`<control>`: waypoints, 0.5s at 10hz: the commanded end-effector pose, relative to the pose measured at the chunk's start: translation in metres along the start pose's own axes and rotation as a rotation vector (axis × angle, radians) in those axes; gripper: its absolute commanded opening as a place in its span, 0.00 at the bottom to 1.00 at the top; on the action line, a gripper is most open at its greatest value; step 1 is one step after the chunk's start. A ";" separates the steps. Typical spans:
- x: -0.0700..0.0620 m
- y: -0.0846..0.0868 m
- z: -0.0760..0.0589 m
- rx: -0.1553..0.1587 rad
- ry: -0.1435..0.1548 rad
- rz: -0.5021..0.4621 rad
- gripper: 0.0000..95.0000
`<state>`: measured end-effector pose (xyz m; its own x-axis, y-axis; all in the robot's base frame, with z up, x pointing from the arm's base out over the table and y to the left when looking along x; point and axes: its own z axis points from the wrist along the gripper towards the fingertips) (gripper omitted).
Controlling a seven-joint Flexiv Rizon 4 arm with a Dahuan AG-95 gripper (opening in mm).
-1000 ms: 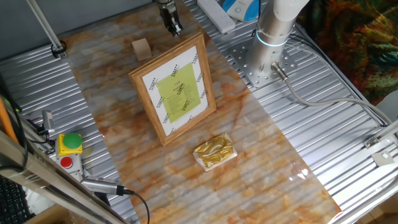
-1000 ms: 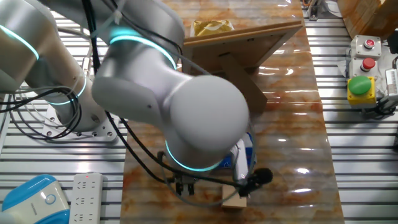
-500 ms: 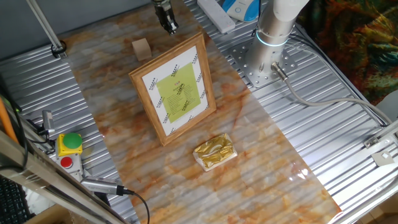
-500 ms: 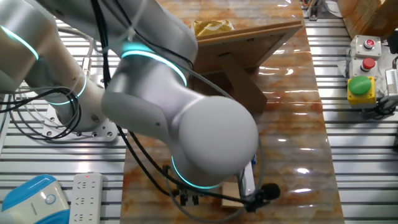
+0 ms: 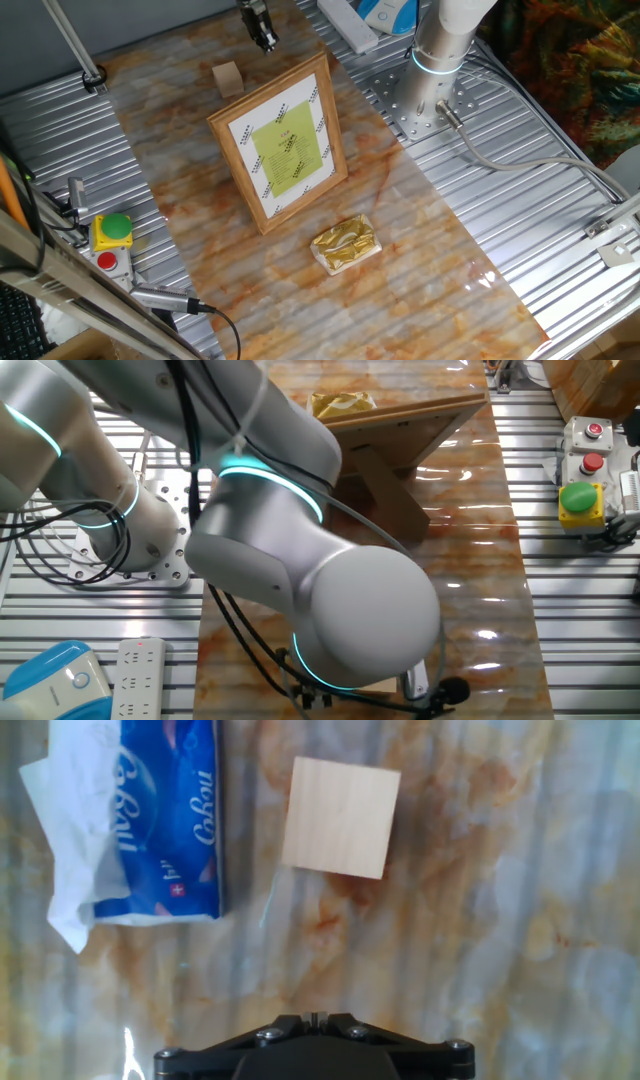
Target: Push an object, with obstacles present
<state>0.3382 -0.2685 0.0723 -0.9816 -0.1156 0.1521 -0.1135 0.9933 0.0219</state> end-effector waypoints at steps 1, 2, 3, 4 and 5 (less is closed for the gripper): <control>-0.006 -0.003 0.003 0.001 0.001 -0.005 0.00; -0.008 -0.004 0.003 0.001 0.004 -0.008 0.00; -0.011 -0.005 0.003 0.002 0.006 -0.012 0.00; -0.014 -0.007 0.004 0.000 0.008 -0.013 0.00; -0.015 -0.007 0.005 0.001 0.008 -0.014 0.00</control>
<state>0.3544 -0.2732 0.0633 -0.9788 -0.1292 0.1591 -0.1268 0.9916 0.0252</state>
